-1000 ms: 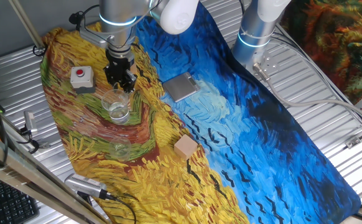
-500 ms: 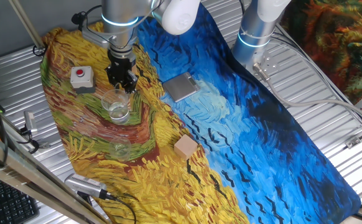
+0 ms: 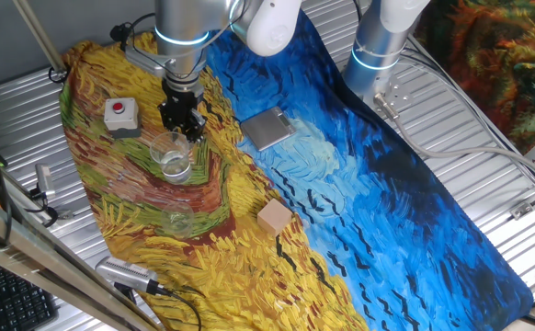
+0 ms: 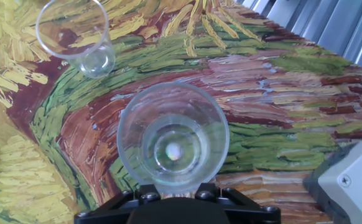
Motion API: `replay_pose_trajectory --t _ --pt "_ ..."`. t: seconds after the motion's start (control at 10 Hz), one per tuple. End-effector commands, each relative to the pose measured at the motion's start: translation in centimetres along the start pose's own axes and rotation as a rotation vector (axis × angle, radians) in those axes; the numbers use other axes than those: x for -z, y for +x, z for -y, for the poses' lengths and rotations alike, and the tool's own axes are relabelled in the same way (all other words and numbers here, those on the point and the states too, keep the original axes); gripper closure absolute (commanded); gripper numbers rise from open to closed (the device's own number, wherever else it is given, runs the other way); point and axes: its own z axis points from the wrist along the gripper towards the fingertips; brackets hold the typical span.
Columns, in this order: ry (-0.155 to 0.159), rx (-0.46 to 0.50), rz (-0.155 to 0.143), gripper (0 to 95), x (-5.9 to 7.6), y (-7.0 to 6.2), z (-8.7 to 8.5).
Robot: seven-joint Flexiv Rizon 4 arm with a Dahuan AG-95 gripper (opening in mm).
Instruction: Pour the water from one cup into another empty cup
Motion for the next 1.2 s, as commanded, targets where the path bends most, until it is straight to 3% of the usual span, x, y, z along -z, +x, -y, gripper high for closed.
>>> replay_pose_trajectory --t 0.1,1.2 --pt "0.000 0.000 0.002 57.0 0.05 0.00 -0.05" --pt "0.003 0.007 0.015 57.0 -0.07 -0.10 -0.19"
